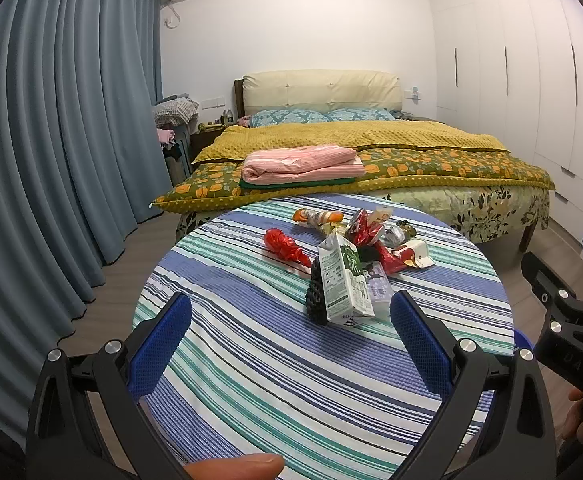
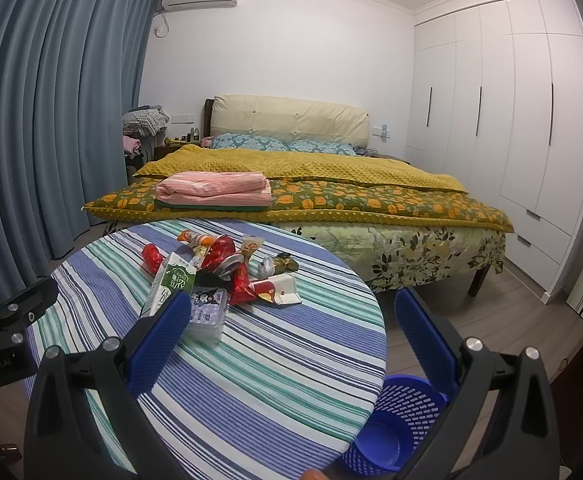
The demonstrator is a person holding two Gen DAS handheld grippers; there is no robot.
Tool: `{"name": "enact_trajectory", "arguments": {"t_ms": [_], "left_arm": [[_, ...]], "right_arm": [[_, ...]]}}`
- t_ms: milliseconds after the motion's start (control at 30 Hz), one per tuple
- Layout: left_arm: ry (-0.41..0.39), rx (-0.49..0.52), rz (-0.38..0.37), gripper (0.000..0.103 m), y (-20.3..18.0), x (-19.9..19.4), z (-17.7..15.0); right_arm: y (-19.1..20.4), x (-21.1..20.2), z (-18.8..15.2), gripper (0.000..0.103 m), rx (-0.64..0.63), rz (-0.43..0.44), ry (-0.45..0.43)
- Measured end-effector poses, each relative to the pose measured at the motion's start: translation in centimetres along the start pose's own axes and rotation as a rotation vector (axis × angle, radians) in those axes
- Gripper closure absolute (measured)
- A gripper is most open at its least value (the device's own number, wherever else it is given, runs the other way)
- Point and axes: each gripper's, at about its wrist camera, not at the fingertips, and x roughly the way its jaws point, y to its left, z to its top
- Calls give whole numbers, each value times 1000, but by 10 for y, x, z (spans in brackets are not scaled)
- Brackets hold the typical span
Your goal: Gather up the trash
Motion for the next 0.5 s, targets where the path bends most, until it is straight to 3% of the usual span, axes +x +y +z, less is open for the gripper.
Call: {"name": "enact_trajectory", "arguments": {"t_ms": [500], "left_arm": [[1,0,1,4,-1,0,0]], "right_arm": [[1,0,0,5,0,0,0]]}}
